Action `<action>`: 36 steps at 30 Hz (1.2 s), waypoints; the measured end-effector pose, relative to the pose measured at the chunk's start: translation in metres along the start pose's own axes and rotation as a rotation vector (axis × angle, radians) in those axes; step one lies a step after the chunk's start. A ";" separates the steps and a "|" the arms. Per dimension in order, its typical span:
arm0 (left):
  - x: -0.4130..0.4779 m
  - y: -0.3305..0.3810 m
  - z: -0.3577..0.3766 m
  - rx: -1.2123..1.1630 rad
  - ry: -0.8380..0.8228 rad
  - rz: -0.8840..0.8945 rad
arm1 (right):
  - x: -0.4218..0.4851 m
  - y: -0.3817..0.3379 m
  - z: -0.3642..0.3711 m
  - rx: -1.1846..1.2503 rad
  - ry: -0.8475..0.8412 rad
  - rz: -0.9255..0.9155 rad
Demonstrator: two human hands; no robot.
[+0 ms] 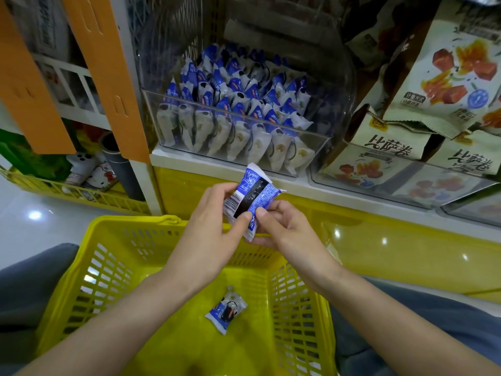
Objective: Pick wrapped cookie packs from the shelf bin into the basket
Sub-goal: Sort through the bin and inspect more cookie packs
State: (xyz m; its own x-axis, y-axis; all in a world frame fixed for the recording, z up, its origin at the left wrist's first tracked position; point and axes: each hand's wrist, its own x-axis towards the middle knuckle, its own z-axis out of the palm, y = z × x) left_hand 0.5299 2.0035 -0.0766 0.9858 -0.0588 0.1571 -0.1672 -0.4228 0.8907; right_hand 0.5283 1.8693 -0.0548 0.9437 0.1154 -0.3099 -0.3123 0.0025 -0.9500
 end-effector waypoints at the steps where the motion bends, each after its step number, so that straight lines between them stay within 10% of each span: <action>1: -0.001 0.000 0.000 0.031 -0.006 0.022 | 0.000 0.000 0.000 0.003 -0.003 -0.004; 36: 0.000 0.003 -0.014 0.587 -0.264 0.200 | 0.005 0.022 0.001 -0.243 0.046 -0.121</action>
State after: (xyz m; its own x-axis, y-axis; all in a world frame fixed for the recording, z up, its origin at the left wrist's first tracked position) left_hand 0.5296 2.0152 -0.0680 0.9197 -0.3742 0.1188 -0.3846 -0.7978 0.4643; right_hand 0.5258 1.8706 -0.0774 0.9782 0.0840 -0.1900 -0.1670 -0.2260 -0.9597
